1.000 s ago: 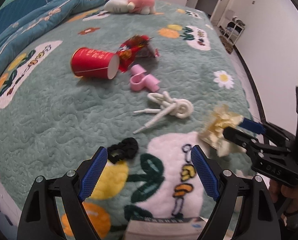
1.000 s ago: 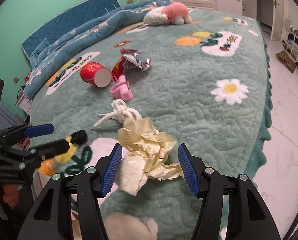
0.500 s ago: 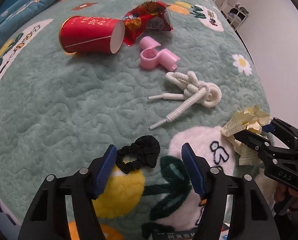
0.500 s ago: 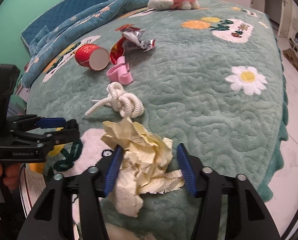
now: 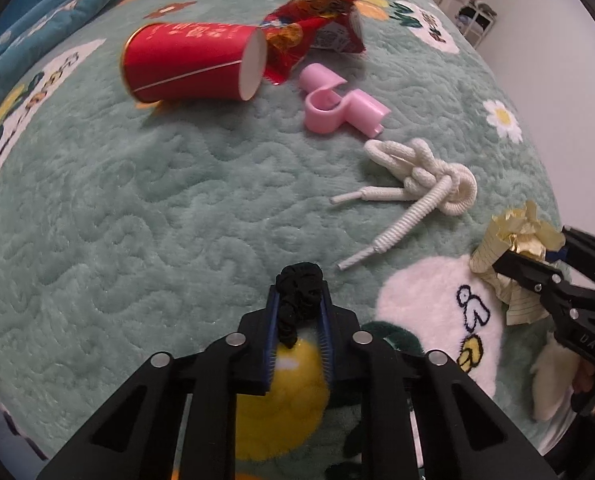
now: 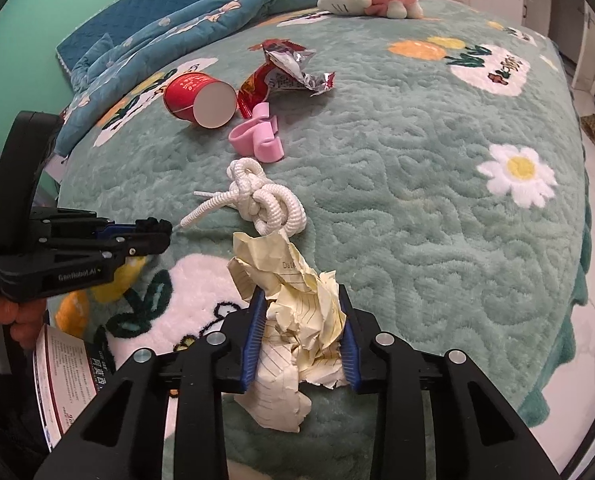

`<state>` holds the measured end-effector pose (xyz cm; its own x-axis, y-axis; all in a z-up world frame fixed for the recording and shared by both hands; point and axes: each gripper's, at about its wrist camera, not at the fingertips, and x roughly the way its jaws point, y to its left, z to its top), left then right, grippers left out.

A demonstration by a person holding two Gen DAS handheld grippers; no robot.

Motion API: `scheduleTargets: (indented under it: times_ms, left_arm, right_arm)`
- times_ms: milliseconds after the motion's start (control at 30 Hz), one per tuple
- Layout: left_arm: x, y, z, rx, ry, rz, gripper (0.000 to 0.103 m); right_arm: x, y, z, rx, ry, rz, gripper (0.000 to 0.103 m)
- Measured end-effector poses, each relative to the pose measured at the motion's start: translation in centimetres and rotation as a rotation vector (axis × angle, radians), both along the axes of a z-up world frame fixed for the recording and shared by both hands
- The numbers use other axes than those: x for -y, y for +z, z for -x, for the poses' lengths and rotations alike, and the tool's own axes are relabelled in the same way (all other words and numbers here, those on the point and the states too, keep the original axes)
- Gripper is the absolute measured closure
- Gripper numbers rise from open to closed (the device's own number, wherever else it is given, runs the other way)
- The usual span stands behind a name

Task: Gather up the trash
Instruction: 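Grasp the crumpled yellow paper with the right tool while the left tool grasps the black hair tie, then carry the paper and hair tie with both tools to the orange bucket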

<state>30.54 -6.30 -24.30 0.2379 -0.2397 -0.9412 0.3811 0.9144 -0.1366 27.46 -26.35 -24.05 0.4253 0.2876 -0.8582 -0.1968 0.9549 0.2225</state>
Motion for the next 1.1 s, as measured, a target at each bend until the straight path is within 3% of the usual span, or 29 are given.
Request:
scheduleTargets:
  times_ms: [667, 1100]
  left_arm:
    - [-0.4, 5.1, 2.7, 0.122, 0.027, 0.023, 0.087]
    - [0.5, 11.2, 7.5, 0.24, -0.003, 0.056, 0.087]
  right_arm:
    - [0.4, 5.1, 2.3, 0.095, -0.018, -0.067, 0.072]
    - [0.4, 10.4, 6.9, 0.205, -0.015, -0.109, 0.072]
